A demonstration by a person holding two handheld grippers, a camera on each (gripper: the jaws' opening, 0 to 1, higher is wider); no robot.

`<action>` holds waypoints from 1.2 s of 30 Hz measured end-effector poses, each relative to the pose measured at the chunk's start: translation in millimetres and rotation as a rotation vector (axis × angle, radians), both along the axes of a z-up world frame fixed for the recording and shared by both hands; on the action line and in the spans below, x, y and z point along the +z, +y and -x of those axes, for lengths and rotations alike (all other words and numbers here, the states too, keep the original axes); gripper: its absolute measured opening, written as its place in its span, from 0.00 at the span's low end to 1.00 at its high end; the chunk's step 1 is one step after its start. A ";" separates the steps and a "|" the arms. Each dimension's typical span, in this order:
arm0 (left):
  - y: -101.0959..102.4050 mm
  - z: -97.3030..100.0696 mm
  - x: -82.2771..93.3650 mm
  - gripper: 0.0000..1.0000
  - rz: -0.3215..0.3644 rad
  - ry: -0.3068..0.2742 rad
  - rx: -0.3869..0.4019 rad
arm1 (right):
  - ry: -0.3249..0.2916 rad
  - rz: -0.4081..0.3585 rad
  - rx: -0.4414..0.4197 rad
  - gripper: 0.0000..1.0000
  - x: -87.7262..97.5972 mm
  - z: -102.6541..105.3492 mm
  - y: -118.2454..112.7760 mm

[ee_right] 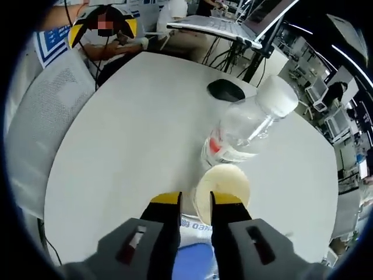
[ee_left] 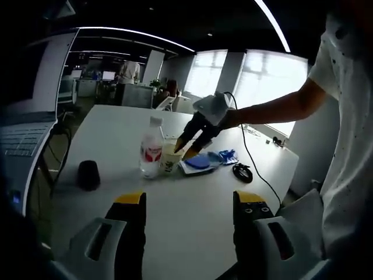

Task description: Arrange the tabletop items into an orderly group along one side of the table until the central work area is clear of visible clutter.

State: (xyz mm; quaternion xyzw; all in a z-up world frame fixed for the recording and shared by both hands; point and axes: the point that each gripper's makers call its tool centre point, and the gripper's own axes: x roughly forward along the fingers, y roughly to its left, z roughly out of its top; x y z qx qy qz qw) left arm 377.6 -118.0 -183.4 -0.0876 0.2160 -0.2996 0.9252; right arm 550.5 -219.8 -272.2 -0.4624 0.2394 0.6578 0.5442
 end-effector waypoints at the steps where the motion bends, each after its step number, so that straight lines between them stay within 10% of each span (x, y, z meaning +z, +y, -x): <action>1: -0.5 -0.3 0.5 0.61 0.000 -0.001 -0.001 | 0.000 -0.002 -0.002 0.18 0.1 -0.1 -0.7; 36: -26.2 -16.7 33.0 0.66 -0.066 -0.053 -0.104 | 0.046 -0.305 -0.295 0.52 68.4 12.1 -43.6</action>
